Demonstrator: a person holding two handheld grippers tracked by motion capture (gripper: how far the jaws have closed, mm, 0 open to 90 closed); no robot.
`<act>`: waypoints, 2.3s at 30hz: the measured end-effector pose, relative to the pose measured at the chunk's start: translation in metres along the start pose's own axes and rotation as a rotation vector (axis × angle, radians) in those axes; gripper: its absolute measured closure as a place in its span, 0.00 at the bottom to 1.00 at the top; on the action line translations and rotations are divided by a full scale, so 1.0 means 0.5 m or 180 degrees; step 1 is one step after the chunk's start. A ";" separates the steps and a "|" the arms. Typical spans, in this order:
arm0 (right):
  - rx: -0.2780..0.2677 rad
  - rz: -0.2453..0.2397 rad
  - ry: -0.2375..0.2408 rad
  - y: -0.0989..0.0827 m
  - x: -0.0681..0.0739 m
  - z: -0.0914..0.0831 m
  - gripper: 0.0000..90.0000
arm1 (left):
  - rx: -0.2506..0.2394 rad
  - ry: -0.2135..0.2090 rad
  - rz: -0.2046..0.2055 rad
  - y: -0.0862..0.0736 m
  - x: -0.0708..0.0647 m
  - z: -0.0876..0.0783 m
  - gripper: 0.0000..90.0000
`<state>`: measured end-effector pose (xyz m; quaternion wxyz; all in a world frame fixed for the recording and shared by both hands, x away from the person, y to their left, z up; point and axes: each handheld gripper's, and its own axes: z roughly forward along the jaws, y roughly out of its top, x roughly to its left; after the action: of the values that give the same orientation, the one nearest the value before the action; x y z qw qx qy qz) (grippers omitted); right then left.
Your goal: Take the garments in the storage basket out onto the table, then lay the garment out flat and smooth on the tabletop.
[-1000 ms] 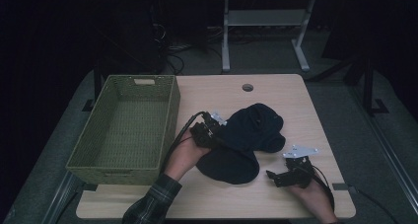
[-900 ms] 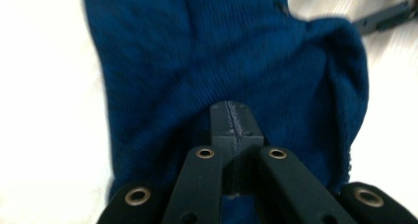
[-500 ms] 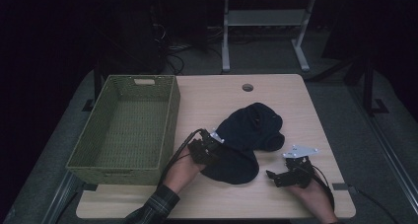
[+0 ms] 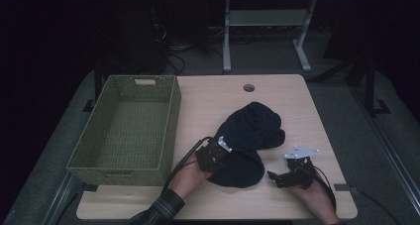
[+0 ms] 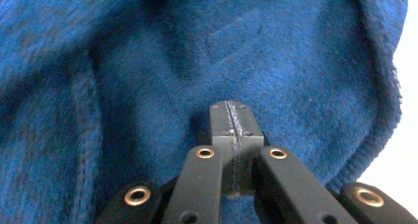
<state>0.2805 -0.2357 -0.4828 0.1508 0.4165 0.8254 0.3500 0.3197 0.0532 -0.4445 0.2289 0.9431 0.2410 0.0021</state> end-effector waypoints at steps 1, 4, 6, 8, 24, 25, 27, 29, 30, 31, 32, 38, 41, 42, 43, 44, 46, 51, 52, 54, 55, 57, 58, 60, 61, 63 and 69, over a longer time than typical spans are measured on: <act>0.0002 0.0000 0.0000 0.000 0.000 0.000 0.03 | 0.0023 -0.0010 0.0055 0.002 -0.004 0.001 1.00; 0.0000 0.0000 0.0000 0.000 0.000 0.000 0.03 | 0.0014 -0.0046 0.0102 0.008 -0.020 0.006 1.00; 0.0001 -0.0001 0.0000 0.000 0.000 0.000 0.03 | 0.0032 -0.0056 0.0150 0.011 -0.029 0.009 1.00; -0.0001 0.0000 0.0001 0.000 0.000 0.000 0.03 | 0.0030 -0.0067 0.0180 0.014 -0.038 0.011 1.00; 0.0002 0.0000 0.0001 0.000 0.000 0.000 0.03 | -0.0155 -0.0281 0.0230 0.025 -0.060 -0.009 0.94; 0.0000 0.0000 0.0001 0.000 0.000 0.000 0.03 | -0.0205 -0.0281 0.0214 0.027 -0.057 -0.019 0.93; 0.0006 0.0012 -0.0010 0.000 -0.001 -0.002 0.04 | -0.0271 -0.0272 0.0201 0.028 -0.053 -0.032 0.91; 0.0008 0.0017 -0.0012 0.000 0.000 -0.003 0.06 | -0.0326 -0.0235 0.0203 0.028 -0.047 -0.048 0.89; 0.0015 -0.0005 -0.0012 0.000 -0.001 -0.005 0.10 | -0.0353 -0.0213 0.0193 0.028 -0.043 -0.056 0.88; 0.0021 0.0007 -0.0011 0.002 0.000 -0.008 0.17 | -0.0397 -0.0182 0.0177 0.028 -0.039 -0.064 0.87; 0.0034 -0.0002 -0.0016 0.004 -0.001 -0.016 0.25 | -0.0452 -0.0148 0.0144 0.029 -0.033 -0.073 0.85; -0.0155 -0.0022 0.0048 0.017 -0.005 -0.041 0.59 | -0.0602 -0.0021 0.0086 0.032 -0.004 -0.109 0.90; -0.0267 -0.0003 0.0183 0.031 -0.009 -0.055 0.81 | -0.0626 0.0016 0.0038 0.036 0.017 -0.107 0.97; -0.0281 -0.0005 0.0225 0.037 -0.008 -0.057 0.86 | -0.0598 0.0048 0.0036 0.038 0.025 -0.105 0.99; -0.0293 -0.0020 0.0263 0.042 -0.007 -0.057 0.91 | -0.0611 0.0080 0.0009 0.040 0.031 -0.099 1.00; -0.0309 -0.0023 0.0314 0.048 -0.005 -0.056 0.94 | -0.0593 0.0107 -0.0001 0.043 0.040 -0.094 1.00; -0.0341 -0.0054 0.0405 0.059 -0.001 -0.050 1.00 | -0.0575 0.0169 -0.0043 0.050 0.056 -0.083 1.00; -0.0261 -0.0060 0.0557 0.078 0.006 -0.021 1.00 | -0.0518 0.0337 -0.0091 0.066 0.095 -0.049 1.00; -0.0247 -0.0102 0.0566 0.080 0.005 -0.014 1.00 | -0.0507 0.0355 -0.0114 0.067 0.103 -0.042 1.00; -0.0187 -0.0110 0.0582 0.083 0.010 -0.002 1.00 | -0.0495 0.0365 -0.0147 0.065 0.121 -0.028 1.00; -0.0173 -0.0117 0.0592 0.084 0.012 0.004 1.00 | -0.0467 0.0383 -0.0185 0.063 0.128 -0.019 1.00; -0.0101 -0.0155 0.0587 0.084 0.018 0.015 1.00 | -0.0420 0.0393 -0.0213 0.057 0.142 -0.002 1.00; -0.0067 -0.0186 0.0569 0.083 0.020 0.020 1.00 | -0.0390 0.0387 -0.0253 0.053 0.146 0.007 1.00; -0.0015 -0.0191 0.0533 0.081 0.025 0.025 1.00 | -0.0418 0.0350 -0.0279 0.042 0.155 0.017 1.00; 0.0003 -0.0196 0.0527 0.080 0.025 0.027 1.00 | -0.0421 0.0302 -0.0339 0.040 0.157 0.016 1.00; 0.0047 -0.0226 0.0487 0.079 0.027 0.033 1.00 | -0.0389 0.0297 -0.0330 0.039 0.157 0.014 1.00; 0.0165 -0.0269 0.0380 0.077 0.023 0.032 1.00 | -0.0315 0.0280 -0.0268 0.031 0.141 0.009 1.00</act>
<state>0.3048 -0.2037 -0.4667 0.1052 0.3635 0.8585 0.3460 0.3895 0.0715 -0.4493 0.2643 0.9187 0.2899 0.0457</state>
